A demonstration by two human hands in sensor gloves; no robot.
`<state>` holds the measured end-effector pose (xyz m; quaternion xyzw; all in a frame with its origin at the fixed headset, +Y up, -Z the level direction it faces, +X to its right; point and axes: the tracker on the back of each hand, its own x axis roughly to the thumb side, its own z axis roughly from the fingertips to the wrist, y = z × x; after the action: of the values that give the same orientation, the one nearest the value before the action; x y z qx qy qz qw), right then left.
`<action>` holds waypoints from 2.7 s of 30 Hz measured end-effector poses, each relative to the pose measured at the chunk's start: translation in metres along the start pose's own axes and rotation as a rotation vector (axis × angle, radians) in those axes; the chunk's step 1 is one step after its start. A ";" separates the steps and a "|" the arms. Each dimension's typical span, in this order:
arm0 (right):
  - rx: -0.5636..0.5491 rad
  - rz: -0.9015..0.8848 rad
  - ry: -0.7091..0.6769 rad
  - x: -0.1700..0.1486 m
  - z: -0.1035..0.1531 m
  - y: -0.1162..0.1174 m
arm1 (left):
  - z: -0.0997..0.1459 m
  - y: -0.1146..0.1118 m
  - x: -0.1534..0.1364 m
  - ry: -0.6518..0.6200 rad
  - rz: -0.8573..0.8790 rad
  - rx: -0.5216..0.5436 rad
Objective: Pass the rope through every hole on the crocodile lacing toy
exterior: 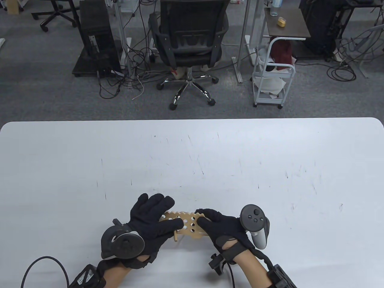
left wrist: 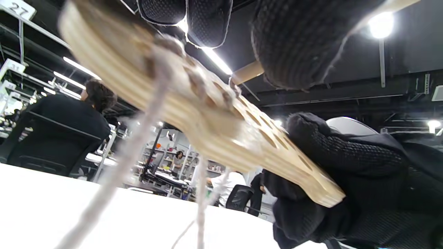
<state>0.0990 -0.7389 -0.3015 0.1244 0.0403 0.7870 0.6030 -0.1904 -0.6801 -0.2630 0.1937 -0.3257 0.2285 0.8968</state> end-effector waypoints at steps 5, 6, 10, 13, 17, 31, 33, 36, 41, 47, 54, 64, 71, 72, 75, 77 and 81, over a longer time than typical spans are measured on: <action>-0.036 -0.012 0.016 -0.003 0.000 -0.007 | 0.001 0.010 -0.011 0.046 -0.021 0.044; -0.039 -0.013 0.017 -0.003 0.000 -0.008 | 0.001 0.011 -0.013 0.053 -0.021 0.051; -0.053 -0.013 0.020 -0.004 0.000 -0.010 | 0.003 0.017 -0.026 0.099 -0.018 0.080; -0.064 -0.014 0.028 -0.006 -0.001 -0.013 | 0.004 0.022 -0.034 0.132 -0.014 0.099; -0.080 -0.009 0.035 -0.007 -0.001 -0.016 | 0.006 0.026 -0.040 0.156 -0.016 0.122; -0.134 -0.031 0.046 -0.010 -0.001 -0.028 | 0.012 0.042 -0.060 0.214 -0.022 0.192; -0.137 -0.033 0.048 -0.011 -0.001 -0.029 | 0.012 0.043 -0.061 0.221 -0.018 0.199; -0.143 -0.031 0.050 -0.011 -0.001 -0.031 | 0.013 0.046 -0.064 0.231 -0.021 0.213; -0.160 -0.022 0.052 -0.012 0.000 -0.034 | 0.015 0.052 -0.069 0.252 -0.022 0.241; -0.182 -0.029 0.060 -0.014 0.000 -0.039 | 0.018 0.059 -0.076 0.272 -0.024 0.268; -0.198 -0.025 0.069 -0.016 0.000 -0.043 | 0.024 0.070 -0.086 0.302 -0.024 0.310; -0.228 -0.029 0.091 -0.022 -0.001 -0.051 | 0.033 0.085 -0.101 0.359 -0.009 0.389; -0.244 -0.030 0.104 -0.025 -0.001 -0.055 | 0.040 0.097 -0.109 0.391 0.002 0.451; -0.245 -0.030 0.106 -0.025 -0.001 -0.055 | 0.041 0.099 -0.110 0.397 0.004 0.461; -0.258 -0.026 0.111 -0.026 -0.001 -0.057 | 0.044 0.103 -0.114 0.408 0.011 0.486; -0.265 -0.025 0.116 -0.027 -0.002 -0.059 | 0.047 0.106 -0.115 0.416 0.013 0.503; -0.277 -0.018 0.125 -0.028 -0.002 -0.061 | 0.051 0.112 -0.121 0.439 0.024 0.536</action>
<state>0.1629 -0.7489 -0.3203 -0.0096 -0.0301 0.7858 0.6177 -0.3582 -0.6479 -0.2853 0.3649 -0.0556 0.3525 0.8600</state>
